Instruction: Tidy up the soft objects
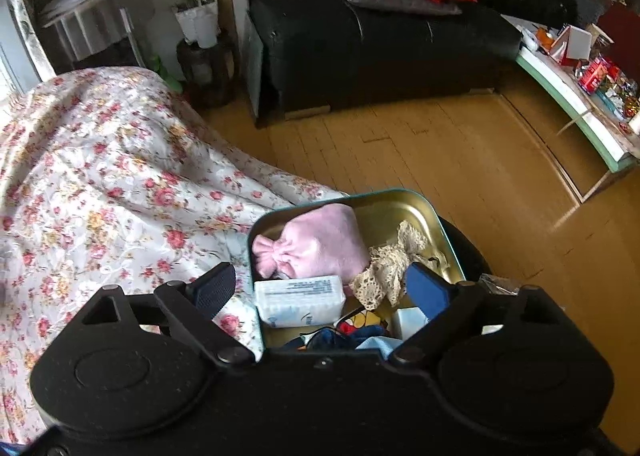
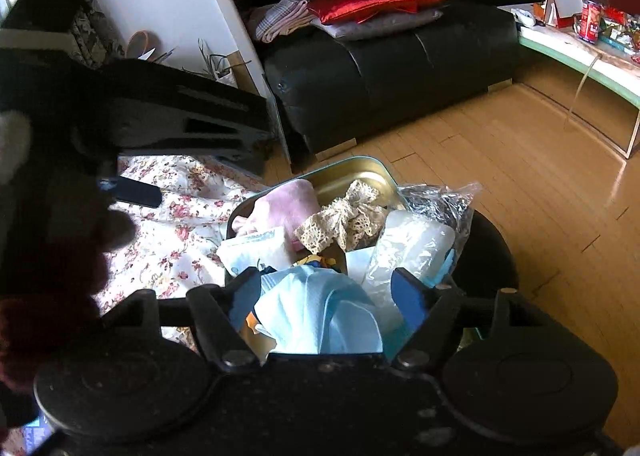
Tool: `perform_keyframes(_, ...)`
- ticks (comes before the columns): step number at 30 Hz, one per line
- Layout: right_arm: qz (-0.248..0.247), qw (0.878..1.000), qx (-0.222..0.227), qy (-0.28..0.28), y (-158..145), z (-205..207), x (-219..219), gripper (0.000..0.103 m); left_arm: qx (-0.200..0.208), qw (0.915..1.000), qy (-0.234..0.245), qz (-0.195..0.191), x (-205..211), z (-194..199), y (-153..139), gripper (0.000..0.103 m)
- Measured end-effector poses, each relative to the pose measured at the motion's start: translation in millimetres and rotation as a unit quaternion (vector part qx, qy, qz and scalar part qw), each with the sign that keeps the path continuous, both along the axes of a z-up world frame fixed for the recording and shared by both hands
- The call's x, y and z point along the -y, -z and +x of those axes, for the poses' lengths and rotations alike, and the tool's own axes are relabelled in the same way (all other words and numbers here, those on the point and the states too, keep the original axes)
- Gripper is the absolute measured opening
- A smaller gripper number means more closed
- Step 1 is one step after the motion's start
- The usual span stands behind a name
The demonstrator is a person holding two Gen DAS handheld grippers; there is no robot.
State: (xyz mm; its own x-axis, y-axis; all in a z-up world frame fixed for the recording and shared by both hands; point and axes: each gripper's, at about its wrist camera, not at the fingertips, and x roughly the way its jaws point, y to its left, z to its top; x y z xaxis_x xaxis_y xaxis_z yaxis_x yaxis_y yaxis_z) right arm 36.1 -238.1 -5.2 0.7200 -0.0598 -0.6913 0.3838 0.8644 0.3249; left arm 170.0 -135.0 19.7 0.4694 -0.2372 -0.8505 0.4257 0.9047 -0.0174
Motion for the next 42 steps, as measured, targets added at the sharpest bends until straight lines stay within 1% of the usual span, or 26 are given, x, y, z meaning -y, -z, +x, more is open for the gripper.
perform_keyframes(3, -0.002, 1.0, -0.004, 0.002, 1, -2, 0, 0.073, 0.014, 0.9999, -0.007, 0.005, -6, -7, -9, 0.089)
perform_keyframes(7, -0.005, 1.0, -0.02, 0.001, 3, -4, 0, 0.076, 0.047, 0.9986, -0.021, 0.016, -20, -22, -24, 0.089)
perform_keyframes(9, -0.009, 1.0, -0.026, -0.001, 3, -5, -2, 0.076, 0.061, 0.9976, -0.026, 0.019, -28, -30, -29, 0.089)
perform_keyframes(13, -0.017, 0.999, -0.035, -0.011, 2, -10, -9, 0.08, 0.082, 0.9954, -0.041, 0.029, -44, -44, -35, 0.09)
perform_keyframes(14, -0.023, 0.999, -0.039, -0.012, 2, -11, -12, 0.082, 0.087, 0.9948, -0.043, 0.032, -49, -48, -37, 0.09)
perform_keyframes(16, -0.041, 0.998, -0.045, -0.01, 0, -14, -17, 0.093, 0.094, 0.9935, -0.048, 0.042, -57, -56, -38, 0.091)
perform_keyframes(19, -0.065, 0.997, -0.051, -0.003, -3, -19, -23, 0.096, 0.103, 0.9918, -0.053, 0.055, -67, -68, -36, 0.094)
perform_keyframes(21, -0.065, 0.996, -0.057, -0.003, -2, -23, -24, 0.1, 0.107, 0.9907, -0.056, 0.062, -74, -74, -35, 0.098)
perform_keyframes(22, -0.062, 0.996, -0.058, -0.004, -2, -25, -24, 0.103, 0.108, 0.9902, -0.059, 0.065, -76, -78, -34, 0.098)
perform_keyframes(26, -0.06, 0.996, -0.069, -0.003, -2, -37, -28, 0.103, 0.114, 0.9885, -0.067, 0.074, -88, -93, -29, 0.099)
perform_keyframes(30, -0.08, 0.99, -0.113, -0.002, 0, -46, -37, 0.103, 0.103, 0.9886, -0.073, 0.083, -96, -104, -21, 0.099)
perform_keyframes(32, -0.092, 0.988, -0.124, -0.003, 1, -51, -42, 0.103, 0.1, 0.9882, -0.077, 0.087, -98, -109, -17, 0.099)
perform_keyframes(35, -0.098, 0.988, -0.121, -0.002, -2, -63, -46, 0.103, 0.101, 0.9872, -0.081, 0.094, -101, -119, -13, 0.099)
perform_keyframes(39, -0.087, 0.99, -0.115, 0.0, -5, -79, -47, 0.103, 0.083, 0.9901, -0.077, 0.082, -105, -130, -9, 0.099)
perform_keyframes(42, -0.086, 0.99, -0.11, -0.002, -8, -87, -49, 0.103, 0.078, 0.9912, -0.073, 0.079, -104, -137, -7, 0.099)
